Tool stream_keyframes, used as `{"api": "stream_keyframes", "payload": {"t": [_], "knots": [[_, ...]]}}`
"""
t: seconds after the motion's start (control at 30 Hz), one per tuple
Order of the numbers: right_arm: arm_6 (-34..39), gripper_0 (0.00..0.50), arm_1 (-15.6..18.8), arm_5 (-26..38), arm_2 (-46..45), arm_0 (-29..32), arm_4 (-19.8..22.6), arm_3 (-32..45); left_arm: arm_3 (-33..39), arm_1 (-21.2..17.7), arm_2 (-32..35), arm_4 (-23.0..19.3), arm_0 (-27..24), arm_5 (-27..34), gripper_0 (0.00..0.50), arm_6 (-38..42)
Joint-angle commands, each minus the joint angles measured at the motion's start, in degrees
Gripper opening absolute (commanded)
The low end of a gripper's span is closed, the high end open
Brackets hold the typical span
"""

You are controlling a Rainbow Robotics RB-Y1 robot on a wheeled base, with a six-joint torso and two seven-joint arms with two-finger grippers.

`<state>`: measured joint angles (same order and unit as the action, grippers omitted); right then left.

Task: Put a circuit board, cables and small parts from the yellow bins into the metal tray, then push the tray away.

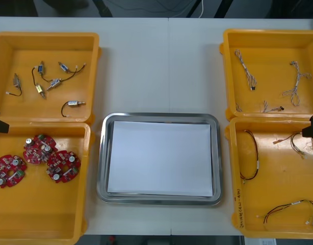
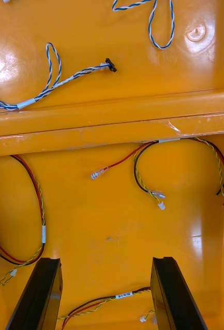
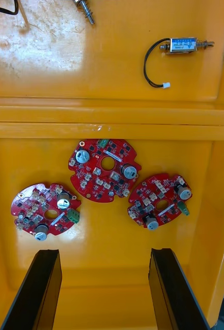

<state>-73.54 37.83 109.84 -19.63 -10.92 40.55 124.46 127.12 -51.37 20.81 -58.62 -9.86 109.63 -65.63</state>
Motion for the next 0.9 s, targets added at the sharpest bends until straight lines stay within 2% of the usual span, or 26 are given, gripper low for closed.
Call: {"api": "stream_keyframes", "payload": {"t": [0.03, 0.9], "knots": [[0.94, 0.5, 1.98, 0.16, -1.64, -0.77, 0.23, 0.16, 1.38, -1.1, 1.69, -0.35, 0.89, 0.37, 0.5, -4.68], [0.94, 0.5, 1.98, 0.16, -1.64, -0.77, 0.23, 0.16, 1.38, -1.1, 1.69, -0.35, 0.89, 0.37, 0.5, -4.68]]}}
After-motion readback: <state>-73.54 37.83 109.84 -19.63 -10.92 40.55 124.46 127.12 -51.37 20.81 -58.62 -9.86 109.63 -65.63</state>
